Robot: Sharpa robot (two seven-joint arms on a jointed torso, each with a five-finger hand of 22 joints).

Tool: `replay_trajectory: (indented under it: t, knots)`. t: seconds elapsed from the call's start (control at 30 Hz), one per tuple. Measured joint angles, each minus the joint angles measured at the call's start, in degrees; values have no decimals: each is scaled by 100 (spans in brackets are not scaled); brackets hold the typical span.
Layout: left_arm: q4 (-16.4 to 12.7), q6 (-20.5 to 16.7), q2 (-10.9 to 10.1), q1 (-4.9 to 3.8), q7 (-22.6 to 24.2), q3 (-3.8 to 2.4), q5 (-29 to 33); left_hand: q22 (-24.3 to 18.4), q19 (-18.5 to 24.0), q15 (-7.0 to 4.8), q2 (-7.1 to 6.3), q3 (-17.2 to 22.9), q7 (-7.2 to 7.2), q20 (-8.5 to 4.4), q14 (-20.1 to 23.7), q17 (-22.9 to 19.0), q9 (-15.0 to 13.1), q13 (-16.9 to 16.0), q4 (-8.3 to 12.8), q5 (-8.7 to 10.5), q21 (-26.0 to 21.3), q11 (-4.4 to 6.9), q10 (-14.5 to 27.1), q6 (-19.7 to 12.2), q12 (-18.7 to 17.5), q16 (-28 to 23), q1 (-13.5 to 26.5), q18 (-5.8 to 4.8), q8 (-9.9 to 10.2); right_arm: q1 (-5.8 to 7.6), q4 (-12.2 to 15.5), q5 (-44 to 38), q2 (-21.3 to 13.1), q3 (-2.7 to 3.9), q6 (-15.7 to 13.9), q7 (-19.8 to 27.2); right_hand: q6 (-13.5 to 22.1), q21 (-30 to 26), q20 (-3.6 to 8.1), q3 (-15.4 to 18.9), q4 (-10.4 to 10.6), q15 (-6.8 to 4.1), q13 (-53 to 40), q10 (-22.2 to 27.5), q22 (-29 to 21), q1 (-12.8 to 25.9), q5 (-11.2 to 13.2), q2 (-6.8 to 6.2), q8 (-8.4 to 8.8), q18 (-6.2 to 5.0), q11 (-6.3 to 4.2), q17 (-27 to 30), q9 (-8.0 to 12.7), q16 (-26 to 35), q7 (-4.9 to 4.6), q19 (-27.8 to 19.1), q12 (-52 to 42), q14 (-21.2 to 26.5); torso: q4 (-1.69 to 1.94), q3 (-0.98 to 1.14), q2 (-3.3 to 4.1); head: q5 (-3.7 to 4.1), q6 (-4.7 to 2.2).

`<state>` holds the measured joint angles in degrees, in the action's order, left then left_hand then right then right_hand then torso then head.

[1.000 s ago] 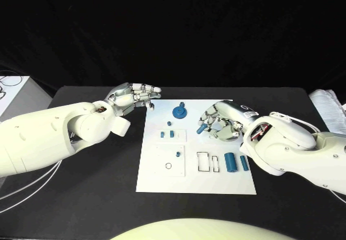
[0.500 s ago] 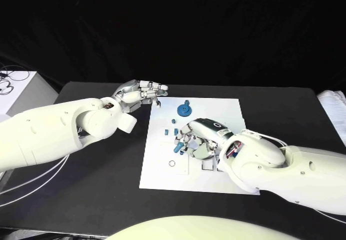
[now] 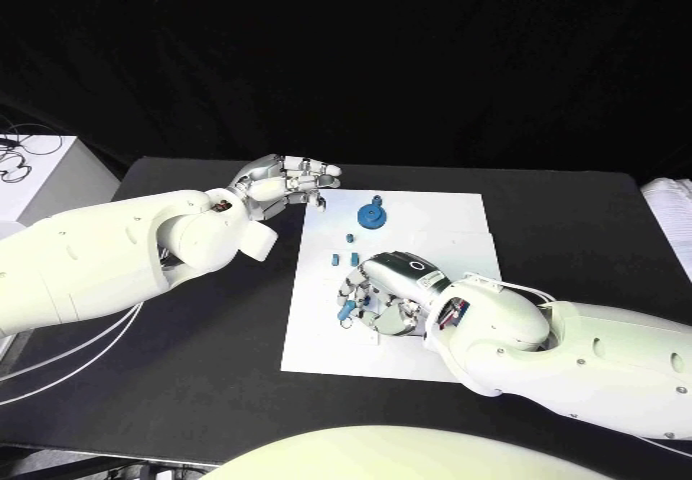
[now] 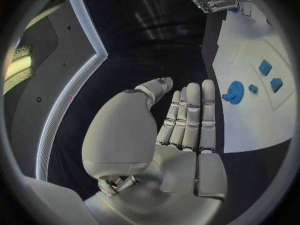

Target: Assemble the parts on the task board

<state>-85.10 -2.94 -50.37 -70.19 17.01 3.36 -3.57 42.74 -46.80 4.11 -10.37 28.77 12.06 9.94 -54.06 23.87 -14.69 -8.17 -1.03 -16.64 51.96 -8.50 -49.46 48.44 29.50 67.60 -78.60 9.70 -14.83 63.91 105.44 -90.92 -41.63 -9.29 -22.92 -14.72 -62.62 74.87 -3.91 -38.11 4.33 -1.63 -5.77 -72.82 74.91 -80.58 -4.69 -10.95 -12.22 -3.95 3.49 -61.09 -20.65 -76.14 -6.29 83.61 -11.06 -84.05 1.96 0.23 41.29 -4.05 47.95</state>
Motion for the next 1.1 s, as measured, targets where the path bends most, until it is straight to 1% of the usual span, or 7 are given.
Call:
replay_trajectory:
  t: [0.07, 0.1, 0.33, 0.37, 0.5, 1.03, 1.1]
  knots:
    - [0, 2, -1, 0, -2, 0, 0, 0, 0, 0, 0, 0, 0, 0, 0, 0, 0, 0, 0, 0, 0, 0, 0, 0, 0, 0, 0, 0, 0, -10, -11, -64, 7, -5, 44, 5, 3, 0, 0, 0, 0, 0, 0, -2, 0, 7, -9, -7, 0, 0, -1, 0, 0, 0, -3, 0, 0, 0, 0, 1, 1, -3, 6]
    - [0, 3, -2, 0, -3, 0, 0, 0, 0, 0, 0, 0, 0, 0, 0, 0, 0, 0, 0, 0, 0, 0, 0, 0, 0, 0, 0, 0, 0, -14, -15, -89, 9, -7, 64, 7, 4, 0, 0, 0, 0, 0, 0, -20, 0, 7, -9, -7, 0, 0, -19, 0, -1, 0, -4, 0, 1, 0, -1, 3, 1, -3, 10]
    - [-1, 12, -2, 0, -11, 0, -1, 0, 0, 0, 0, 0, 0, 0, 0, 0, 0, 0, 0, 0, 1, 0, 0, 0, 0, 0, 0, 1, 0, -43, -43, -236, 39, -21, 213, 11, 5, 0, 21, 0, -29, 0, -5, -28, 1, 7, -9, -8, -2, 0, -12, -10, -2, 0, -6, 21, 22, 0, -1, 3, 2, -8, 24]
    - [-1, 13, -2, 0, -12, 0, -1, 0, 0, 0, 0, 0, 0, 0, 0, 0, 0, 0, 0, 0, 1, 0, 0, 0, 0, 0, 0, 0, 0, -49, -48, -256, 44, -23, 229, 11, 8, 0, 21, 0, -29, 0, -5, -28, 3, 7, -9, -8, -66, 0, -12, -10, -3, 0, -9, 21, 22, 0, -1, 4, 2, -8, 25]
    - [-1, 20, -5, 0, -19, 0, -1, -7, -22, 0, 0, 0, 0, 22, 0, -6, 0, 0, 0, 0, 1, 0, 42, 0, 0, 0, 0, 0, 0, -67, -70, -353, 50, -28, 287, -13, 11, 23, 21, 0, -30, 0, -5, -29, 4, 22, -9, -23, -67, 0, -12, -21, -3, 0, -12, 21, 22, 0, 0, 7, 2, -5, 37]
    - [-5, 32, -26, 0, -41, 0, -3, -7, -21, 0, 0, 0, 0, 21, 0, -6, 1, 0, 0, 0, 1, 0, 42, 0, 0, 0, 0, -1, 0, -77, -87, -630, 60, -28, 355, -159, 21, 23, 21, -1, -30, 0, -3, -51, 3, 50, -6, -20, -90, 0, -33, -24, -9, 0, -23, 21, 30, 0, 2, 0, 0, -4, 45]
    - [-6, 34, -28, 1, -44, 0, -3, -13, -21, 20, 0, -11, 0, 21, 20, -6, 1, 0, -11, 0, 1, 0, 42, 0, 0, 0, 0, 0, 0, -79, -84, -661, 62, -28, 352, -177, 22, 23, 21, -16, -46, 0, -3, -54, 3, 51, -4, -20, -102, 0, -36, -24, -11, 0, -24, 20, 31, 0, 3, 0, 0, -1, 45]
